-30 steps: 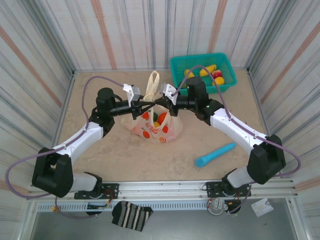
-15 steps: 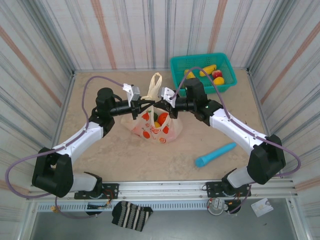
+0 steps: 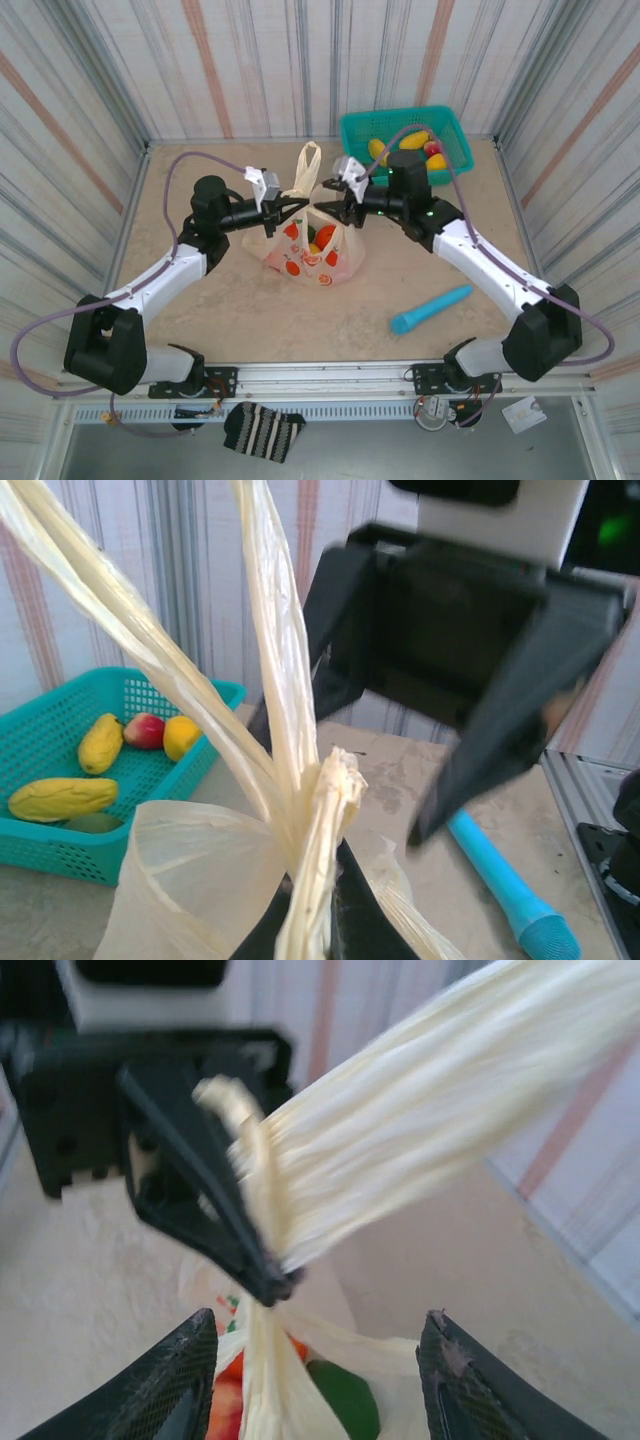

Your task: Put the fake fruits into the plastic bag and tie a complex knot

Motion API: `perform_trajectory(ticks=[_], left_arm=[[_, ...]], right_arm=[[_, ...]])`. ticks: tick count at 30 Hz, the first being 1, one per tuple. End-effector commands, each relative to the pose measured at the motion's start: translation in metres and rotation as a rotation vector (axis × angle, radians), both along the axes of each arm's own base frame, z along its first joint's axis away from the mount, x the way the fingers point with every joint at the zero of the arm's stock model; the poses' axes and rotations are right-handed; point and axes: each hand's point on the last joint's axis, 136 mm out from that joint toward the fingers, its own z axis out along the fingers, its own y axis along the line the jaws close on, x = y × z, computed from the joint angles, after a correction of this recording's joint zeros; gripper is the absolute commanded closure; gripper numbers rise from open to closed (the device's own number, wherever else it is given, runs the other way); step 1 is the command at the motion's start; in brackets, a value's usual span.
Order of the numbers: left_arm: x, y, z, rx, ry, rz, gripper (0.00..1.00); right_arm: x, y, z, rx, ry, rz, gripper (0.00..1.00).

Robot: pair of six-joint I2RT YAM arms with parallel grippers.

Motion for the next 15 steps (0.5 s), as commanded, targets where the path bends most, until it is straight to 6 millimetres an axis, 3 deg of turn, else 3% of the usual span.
perform_trajectory(ticks=[1, 3, 4, 7, 9, 12, 15], left_arm=[[0.005, 0.002, 0.008, -0.001, -0.095, 0.058, 1.00], [0.007, 0.002, 0.006, 0.011, -0.109, 0.072, 1.00], [0.006, 0.002, 0.005, 0.015, -0.117, 0.075, 1.00], [0.001, 0.000, -0.001, 0.029, -0.130, 0.065, 1.00], [-0.003, -0.002, -0.007, 0.046, -0.145, 0.062, 1.00], [-0.008, -0.005, -0.013, 0.071, -0.163, 0.058, 1.00], [-0.009, -0.005, -0.011, 0.075, -0.171, 0.059, 1.00]], right_arm=[[0.001, -0.024, 0.063, 0.192, 0.168, -0.113, 0.44], [-0.003, -0.028, 0.076, 0.212, 0.238, -0.113, 0.41], [-0.005, -0.028, 0.082, 0.218, 0.259, -0.109, 0.45], [0.012, -0.033, 0.092, 0.251, 0.384, -0.214, 0.46], [0.025, -0.035, 0.094, 0.246, 0.537, -0.287, 0.43], [0.024, -0.021, 0.088, 0.211, 0.784, -0.214, 0.36], [0.022, -0.010, 0.076, 0.149, 0.893, -0.209, 0.35]])
